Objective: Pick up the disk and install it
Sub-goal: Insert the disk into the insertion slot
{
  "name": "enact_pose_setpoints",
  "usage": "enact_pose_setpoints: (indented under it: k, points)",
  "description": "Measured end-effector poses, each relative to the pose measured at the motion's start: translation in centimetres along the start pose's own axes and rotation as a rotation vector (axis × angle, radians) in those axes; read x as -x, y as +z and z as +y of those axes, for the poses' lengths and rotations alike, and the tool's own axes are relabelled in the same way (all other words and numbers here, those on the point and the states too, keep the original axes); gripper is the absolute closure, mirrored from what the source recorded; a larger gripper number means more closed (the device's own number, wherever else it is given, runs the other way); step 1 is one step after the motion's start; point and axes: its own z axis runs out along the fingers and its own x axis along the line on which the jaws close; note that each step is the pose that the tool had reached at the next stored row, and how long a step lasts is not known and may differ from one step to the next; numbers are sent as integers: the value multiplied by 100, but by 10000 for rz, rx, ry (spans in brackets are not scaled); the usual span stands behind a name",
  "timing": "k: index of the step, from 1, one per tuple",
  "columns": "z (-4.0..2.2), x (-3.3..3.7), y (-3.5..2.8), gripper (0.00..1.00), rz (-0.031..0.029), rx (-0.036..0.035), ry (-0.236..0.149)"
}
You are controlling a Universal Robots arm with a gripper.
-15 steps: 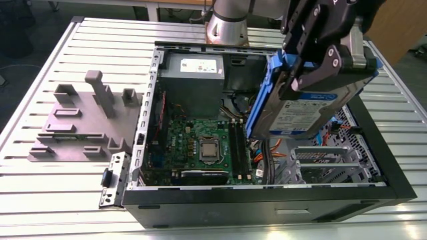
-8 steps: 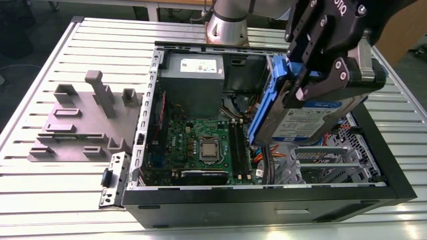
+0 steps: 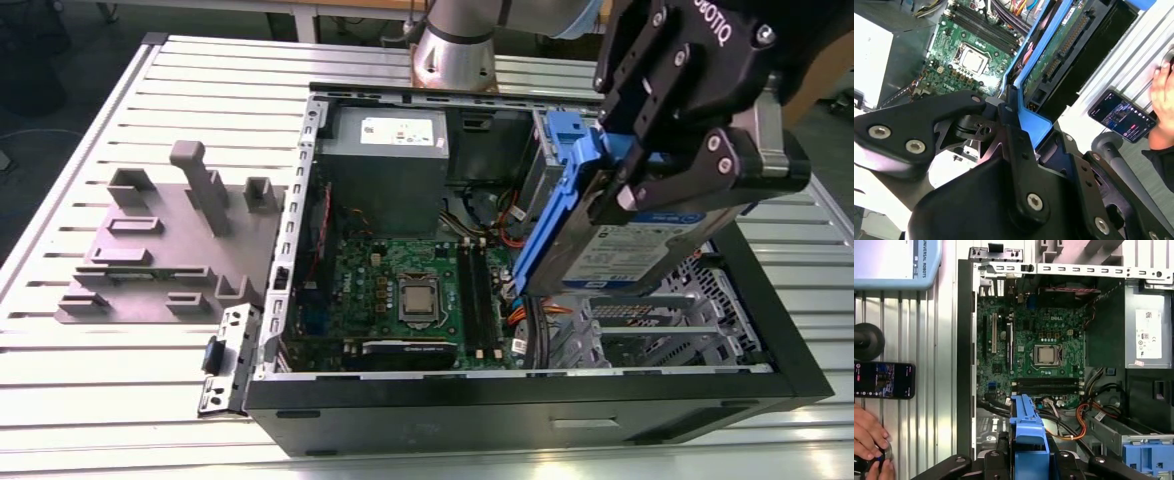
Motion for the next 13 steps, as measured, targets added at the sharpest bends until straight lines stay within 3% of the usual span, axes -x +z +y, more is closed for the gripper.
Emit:
enact_pose_setpoints:
  k: [4,13]
  points:
    - [-71,-26,18,64,0,0,-1]
    - [-361,-44,74,64,1,14,1]
